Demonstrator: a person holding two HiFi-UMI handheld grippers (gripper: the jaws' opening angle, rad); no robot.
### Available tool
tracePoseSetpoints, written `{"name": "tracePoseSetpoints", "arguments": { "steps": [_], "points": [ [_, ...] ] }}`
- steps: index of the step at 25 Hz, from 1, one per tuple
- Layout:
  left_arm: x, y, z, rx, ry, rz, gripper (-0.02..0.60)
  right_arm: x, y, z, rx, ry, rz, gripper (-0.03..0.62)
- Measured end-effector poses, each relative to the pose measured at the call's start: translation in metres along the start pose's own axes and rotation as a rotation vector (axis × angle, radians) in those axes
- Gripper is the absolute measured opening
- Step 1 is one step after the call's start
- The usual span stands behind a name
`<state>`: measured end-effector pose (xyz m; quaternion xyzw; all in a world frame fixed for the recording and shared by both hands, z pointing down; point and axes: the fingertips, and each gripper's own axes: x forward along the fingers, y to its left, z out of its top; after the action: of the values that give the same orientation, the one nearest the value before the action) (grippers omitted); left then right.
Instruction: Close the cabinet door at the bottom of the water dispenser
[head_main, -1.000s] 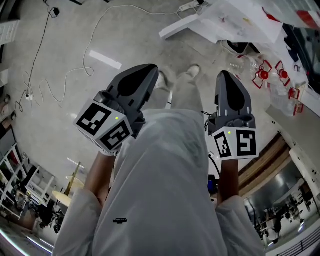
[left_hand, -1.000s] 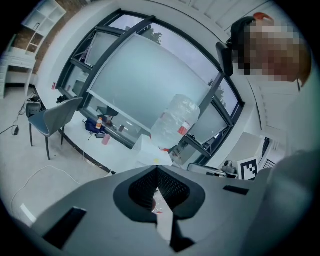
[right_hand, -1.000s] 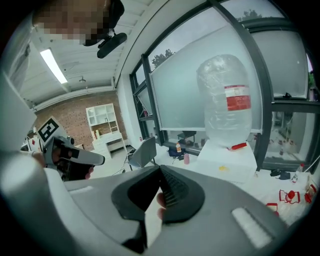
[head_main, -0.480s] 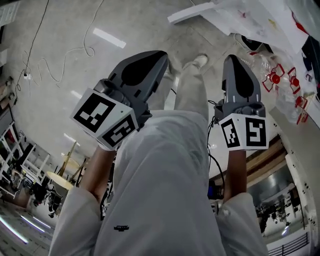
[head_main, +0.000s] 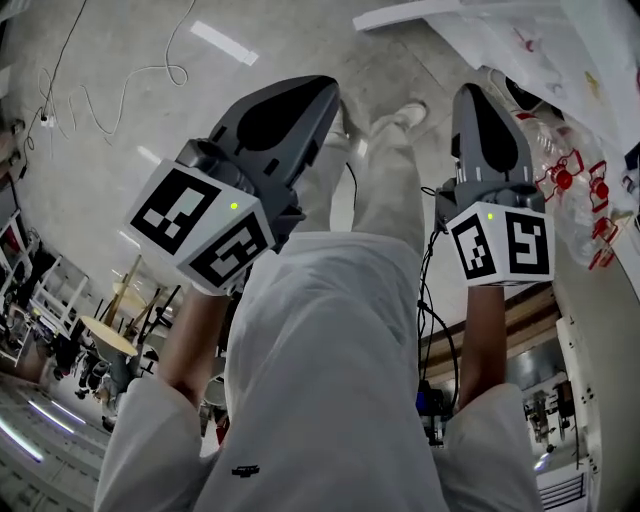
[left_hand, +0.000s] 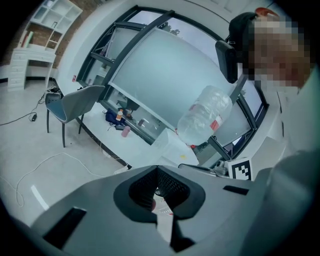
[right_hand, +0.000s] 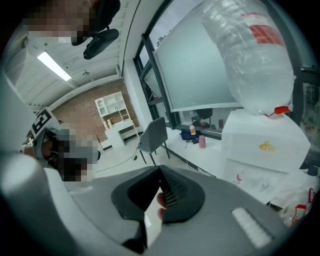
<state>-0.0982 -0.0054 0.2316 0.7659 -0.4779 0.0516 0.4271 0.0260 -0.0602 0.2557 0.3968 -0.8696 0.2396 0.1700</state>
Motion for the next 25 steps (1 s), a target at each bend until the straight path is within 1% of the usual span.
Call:
{"name": "tracePoseSetpoints", "arguments": {
  "steps": [5, 10, 16, 21, 25],
  "points": [
    [0.02, 0.022, -0.004, -0.03, -0.005, 0.03, 0.0, 0.035, -0.009, -0.016, -0.015, 0.039, 0.033, 0.011],
    [0.035, 0.044, -0.012, -0.039, 0.004, 0.037, 0.0, 0.074, -0.012, -0.035, -0.035, 0.082, 0.06, 0.011],
    [0.059, 0.072, -0.025, -0.058, 0.018, 0.061, 0.0, 0.113, -0.028, -0.062, -0.05, 0.124, 0.062, 0.011],
    [0.074, 0.092, -0.033, -0.083, 0.017, 0.077, 0.0, 0.141, -0.038, -0.078, -0.071, 0.146, 0.072, 0.009],
    [0.085, 0.11, -0.047, -0.108, 0.016, 0.101, 0.0, 0.161, -0.045, -0.094, -0.084, 0.163, 0.08, 0.009]
  ]
}}
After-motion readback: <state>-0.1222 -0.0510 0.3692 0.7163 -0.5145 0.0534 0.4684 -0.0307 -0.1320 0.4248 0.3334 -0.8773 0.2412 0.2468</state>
